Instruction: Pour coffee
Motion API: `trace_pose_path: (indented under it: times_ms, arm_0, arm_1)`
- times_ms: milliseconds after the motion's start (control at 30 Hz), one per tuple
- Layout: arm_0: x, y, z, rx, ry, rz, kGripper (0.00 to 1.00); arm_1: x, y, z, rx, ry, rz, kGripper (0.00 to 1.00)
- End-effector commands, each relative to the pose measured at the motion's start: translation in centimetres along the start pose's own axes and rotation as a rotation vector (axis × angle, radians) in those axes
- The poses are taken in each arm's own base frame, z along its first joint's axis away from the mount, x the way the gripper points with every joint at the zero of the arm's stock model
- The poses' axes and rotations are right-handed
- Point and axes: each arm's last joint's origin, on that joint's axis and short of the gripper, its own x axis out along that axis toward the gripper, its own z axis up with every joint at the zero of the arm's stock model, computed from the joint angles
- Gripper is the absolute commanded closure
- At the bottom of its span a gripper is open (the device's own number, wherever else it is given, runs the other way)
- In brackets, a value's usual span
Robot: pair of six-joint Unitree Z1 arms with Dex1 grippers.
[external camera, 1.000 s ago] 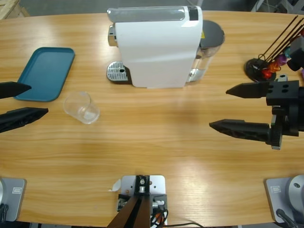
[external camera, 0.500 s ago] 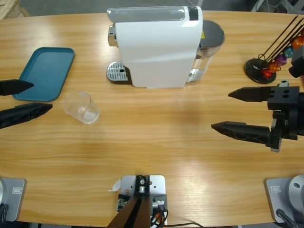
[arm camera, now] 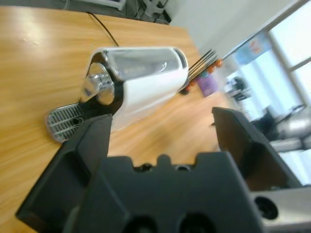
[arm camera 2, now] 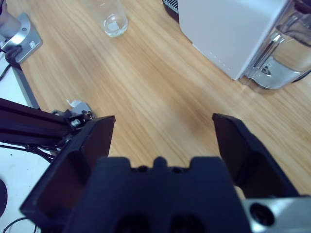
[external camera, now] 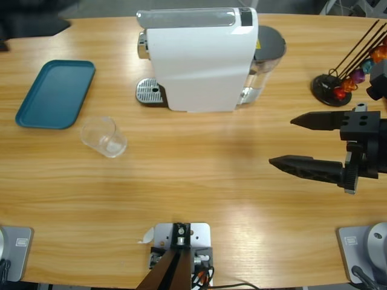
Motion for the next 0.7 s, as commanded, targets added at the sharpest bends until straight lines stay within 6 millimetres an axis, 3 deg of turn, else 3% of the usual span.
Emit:
trace_pose_path:
  times_ms: [33, 133, 267, 700]
  arm_0:
    - [5.7, 7.1, 3.1, -0.337, 0.033, -0.106, 0.193]
    - [8.0, 8.7, 3.4, -0.409, 0.066, -0.176, 0.193]
    - [8.9, 9.0, 3.2, -0.453, 0.138, -0.265, 0.255]
    - [6.9, 12.0, 1.5, -0.532, 0.152, -0.219, 0.276]
  arm_1:
    - [0.4, 0.0, -0.8, 0.007, 0.030, 0.001, 0.105]
    - [0.3, 0.0, -0.8, 0.005, 0.026, 0.001, 0.107]
    - [0.3, 0.0, -0.9, 0.004, 0.023, 0.001, 0.109]
    - [0.4, 0.0, -0.9, 0.004, 0.028, -0.001, 0.110]
